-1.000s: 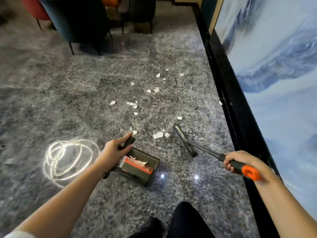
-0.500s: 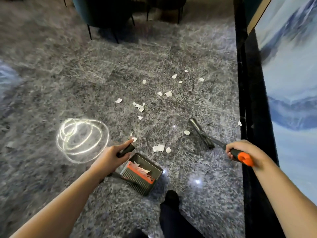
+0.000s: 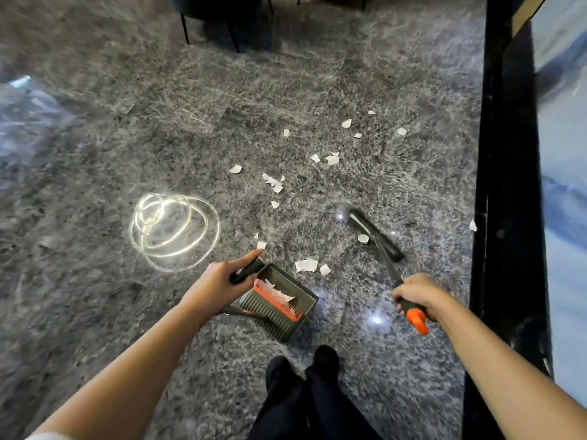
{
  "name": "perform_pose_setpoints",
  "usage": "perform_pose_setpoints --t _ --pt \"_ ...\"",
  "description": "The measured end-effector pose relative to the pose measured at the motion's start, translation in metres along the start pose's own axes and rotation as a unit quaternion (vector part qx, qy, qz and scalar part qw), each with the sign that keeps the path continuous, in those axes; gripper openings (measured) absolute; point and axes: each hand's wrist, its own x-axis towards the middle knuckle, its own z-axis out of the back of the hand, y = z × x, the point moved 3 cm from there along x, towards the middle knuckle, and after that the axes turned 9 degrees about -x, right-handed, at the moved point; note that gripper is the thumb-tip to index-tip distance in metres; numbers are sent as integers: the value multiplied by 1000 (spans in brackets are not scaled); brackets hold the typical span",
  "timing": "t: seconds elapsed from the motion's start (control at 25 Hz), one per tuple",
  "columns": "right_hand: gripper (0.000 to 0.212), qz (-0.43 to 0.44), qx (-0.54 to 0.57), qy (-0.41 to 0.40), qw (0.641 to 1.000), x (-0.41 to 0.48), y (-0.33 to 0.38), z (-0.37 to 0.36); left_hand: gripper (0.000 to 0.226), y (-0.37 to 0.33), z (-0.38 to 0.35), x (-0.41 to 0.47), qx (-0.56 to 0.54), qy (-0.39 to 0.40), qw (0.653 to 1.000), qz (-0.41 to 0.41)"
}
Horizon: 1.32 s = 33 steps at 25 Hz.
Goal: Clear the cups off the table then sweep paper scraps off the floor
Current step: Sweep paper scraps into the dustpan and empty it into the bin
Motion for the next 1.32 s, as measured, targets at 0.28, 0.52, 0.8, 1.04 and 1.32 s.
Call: perform_pose_setpoints --t 0.28,0.52,0.8,1.04,1.32 --pt "22 30 -22 98 995 -81 -19 -66 49 -1 6 5 -1 19 1000 -11" --pt "19 42 -34 176 983 -134 -18 -68 48 -7 3 -1 -36 22 999 -20" --pt "48 57 -27 229 971 -172 -25 -40 50 -10 3 -4 -36 36 999 -11" --pt "59 30 72 199 977 -172 -32 -15 50 -8 4 -8 -53 43 998 -11" --pt "35 64 7 153 986 -147 1 -52 52 -8 2 -5 -58 57 997 -12"
